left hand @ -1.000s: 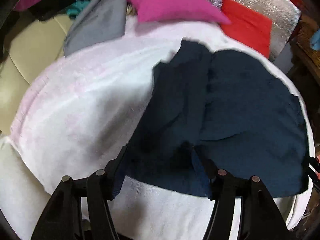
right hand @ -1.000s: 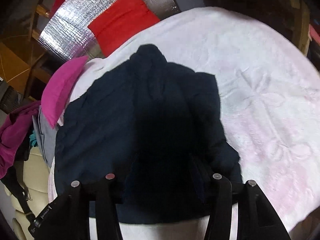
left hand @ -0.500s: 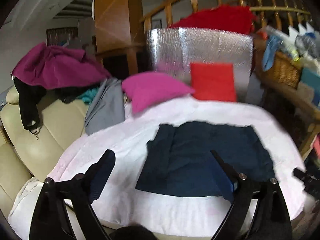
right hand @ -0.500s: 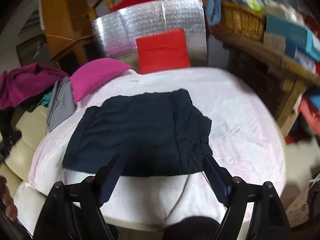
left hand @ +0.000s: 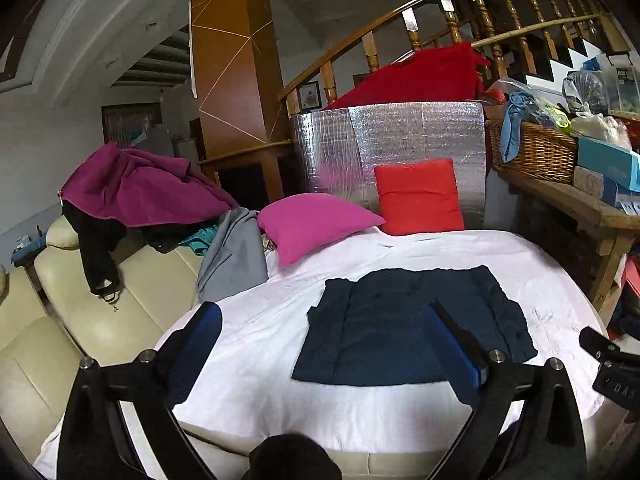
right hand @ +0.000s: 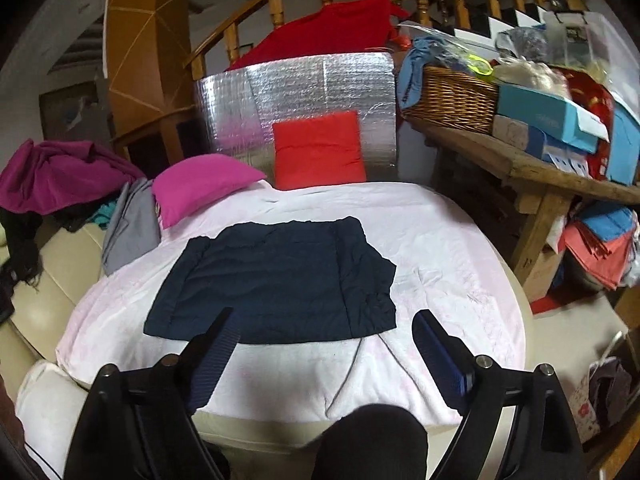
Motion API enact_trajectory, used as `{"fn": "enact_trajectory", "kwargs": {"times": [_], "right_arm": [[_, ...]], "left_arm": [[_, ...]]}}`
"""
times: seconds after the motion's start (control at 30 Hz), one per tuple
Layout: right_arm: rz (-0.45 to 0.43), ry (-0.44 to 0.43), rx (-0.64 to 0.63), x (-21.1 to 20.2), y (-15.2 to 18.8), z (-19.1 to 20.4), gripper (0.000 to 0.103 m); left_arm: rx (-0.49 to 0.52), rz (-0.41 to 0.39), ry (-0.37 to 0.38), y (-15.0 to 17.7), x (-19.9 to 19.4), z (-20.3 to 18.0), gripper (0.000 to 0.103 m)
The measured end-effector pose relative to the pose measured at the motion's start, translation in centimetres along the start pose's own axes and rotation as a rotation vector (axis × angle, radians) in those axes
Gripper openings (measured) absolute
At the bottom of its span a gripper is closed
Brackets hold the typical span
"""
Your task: Fold large clothes
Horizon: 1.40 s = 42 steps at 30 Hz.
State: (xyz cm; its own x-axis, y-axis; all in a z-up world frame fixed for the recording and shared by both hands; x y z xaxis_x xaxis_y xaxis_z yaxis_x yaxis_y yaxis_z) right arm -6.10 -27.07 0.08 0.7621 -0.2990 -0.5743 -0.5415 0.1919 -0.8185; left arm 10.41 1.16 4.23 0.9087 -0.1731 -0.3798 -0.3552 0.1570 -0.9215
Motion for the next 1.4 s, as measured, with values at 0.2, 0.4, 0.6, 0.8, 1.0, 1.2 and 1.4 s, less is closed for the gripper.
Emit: {"fn": "enact_trajectory", "kwargs": {"times": [0.2,0.4,0.6,0.8,1.0,1.2,1.4], "right_arm": [[-0.02,-0.002,-0.004,-1.7,0.2,-0.1,0.09],[-0.021,0.0,-0.006,-1.9,0.5,0.4,0.09],[0.011,-0.008,-0.004,-0.8,0.9,0.8,0.09],[0.045,-0.014,-0.005,0.2,1.3,1.1,0.09],[0.057,-0.016,-0.004,0.5,1.6,1.4,0.09],[0.059,-0.019,-0.008,0.6,1.5,1.4,0.09],[0.061,-0.019,-0.01,0.8,1.5,1.4,0.09]], "left_arm": [[0.033,0.012,-0.016,0.7,-1.2,-1.3,0.1],[0.046,0.022,-0.014,1.0,-1.5,-1.8,0.1],[0.034,0.042,-0.009,1.1,-1.3,-1.6,0.1],[0.026,0.05,-0.016,1.3,-1.2,-1.1,0.1],[0.017,0.05,-0.021,1.3,-1.1,-0.7,0.1],[0.016,0.047,-0.024,1.3,-1.1,-0.6,0.1],[0.01,0.049,-0.026,1.3,-1.1,-0.5,0.1]]}}
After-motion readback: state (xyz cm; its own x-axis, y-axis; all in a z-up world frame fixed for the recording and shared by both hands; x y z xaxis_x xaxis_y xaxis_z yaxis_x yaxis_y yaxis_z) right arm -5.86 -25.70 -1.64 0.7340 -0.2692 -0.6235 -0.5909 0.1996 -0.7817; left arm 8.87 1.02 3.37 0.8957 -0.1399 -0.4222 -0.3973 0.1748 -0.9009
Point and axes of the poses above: each gripper's, at about its wrist camera, not at the fingertips, and x roughly the way its jaws point, z to its left, y to its underside, the point moved 1 cm from there along x, roughly the way its jaws point, and after that the axes turned 10 degrees about y, right-handed, at the moved point
